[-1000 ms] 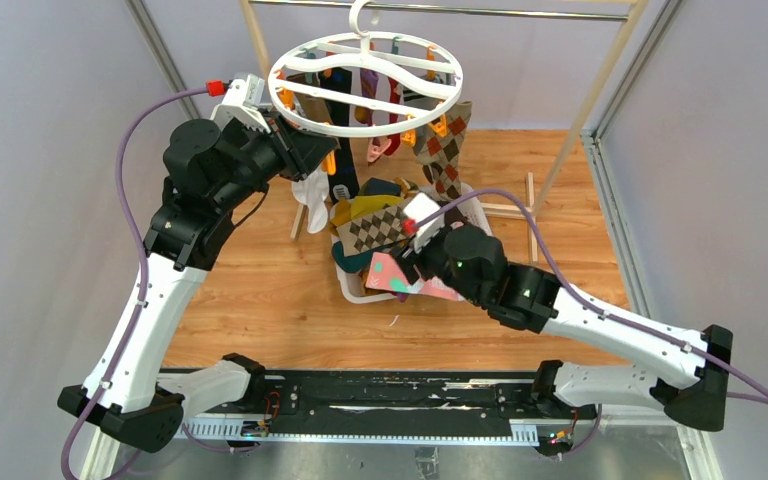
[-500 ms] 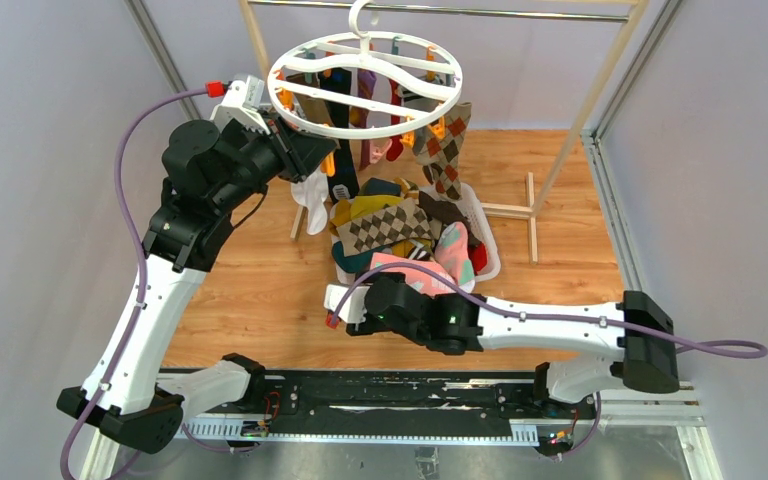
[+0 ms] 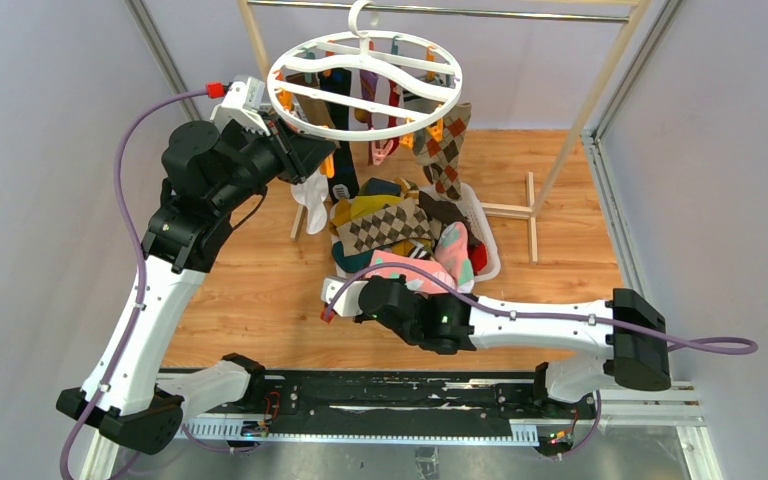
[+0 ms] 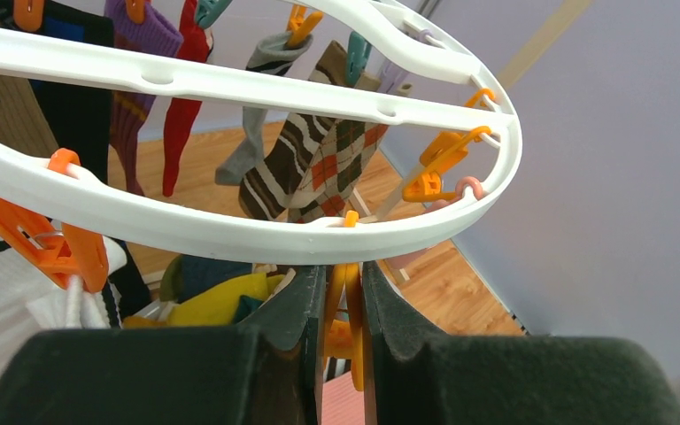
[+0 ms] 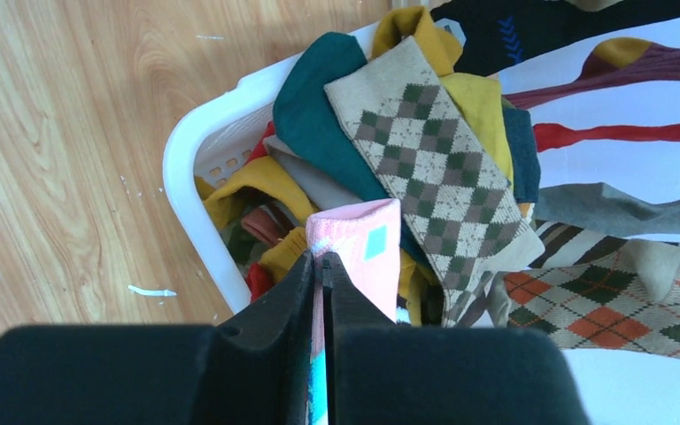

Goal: Clip the socks to the hanger
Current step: Pick up the sock from the bin.

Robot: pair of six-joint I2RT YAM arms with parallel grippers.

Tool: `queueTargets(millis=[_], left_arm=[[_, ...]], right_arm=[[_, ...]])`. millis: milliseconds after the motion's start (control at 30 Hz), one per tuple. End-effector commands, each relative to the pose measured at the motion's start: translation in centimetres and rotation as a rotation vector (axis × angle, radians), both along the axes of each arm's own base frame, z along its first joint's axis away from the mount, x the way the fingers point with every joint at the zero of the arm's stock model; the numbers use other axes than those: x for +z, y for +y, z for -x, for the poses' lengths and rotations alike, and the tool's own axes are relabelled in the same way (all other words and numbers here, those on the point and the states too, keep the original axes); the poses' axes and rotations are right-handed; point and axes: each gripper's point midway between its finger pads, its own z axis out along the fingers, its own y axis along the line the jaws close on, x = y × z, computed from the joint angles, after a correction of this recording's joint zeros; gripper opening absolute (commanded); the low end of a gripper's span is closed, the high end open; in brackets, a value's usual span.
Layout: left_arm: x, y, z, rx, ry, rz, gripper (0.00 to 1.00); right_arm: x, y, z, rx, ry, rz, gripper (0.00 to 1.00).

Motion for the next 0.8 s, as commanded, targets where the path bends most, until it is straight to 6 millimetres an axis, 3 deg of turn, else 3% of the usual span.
queueTargets(millis=[0,100,233,400,500,633,767], left_arm=[[-0.6,0.1,1.1,-0.022,0.016,-0.025,0.00],[-0.6,0.0,1.1,-0.023,0.016,-0.024,0.00],[-0.6,0.0,1.0,-0.021,0.019,-0.022,0.00],[-0.4,0.0,1.0,-0.022,0.016,-0.021,0.00],[-0.1,0.1,1.1,-0.019,0.012,-0.018,0.00],[0.3,0.1,1.2,-0.021,0.009,-0.009,0.00],[0.3,0.1,1.2,-0.022,0.010,-0.009,0.00]], right_arm=[[3.9,0.1,-0.8,-0.049,-0.014,-0.132,0.02],[5.1,0.0,-0.8,-0.050,0.009,-0.194,0.00],[8.7,-0.4,-1.2,-0.063,0.025,-0.351,0.00],[17.1,-1.2,-1.1,-0.029,-0.046,-0.728,0.00],[20.9,-1.6,-1.1,-0.005,-0.065,-0.939,0.00],[24.1,-0.7,-1.6,-0.005,-0.076,-1.088,0.00],[25.2,0.0,-2.4,-0.037,-0.094,-1.181,0.00]])
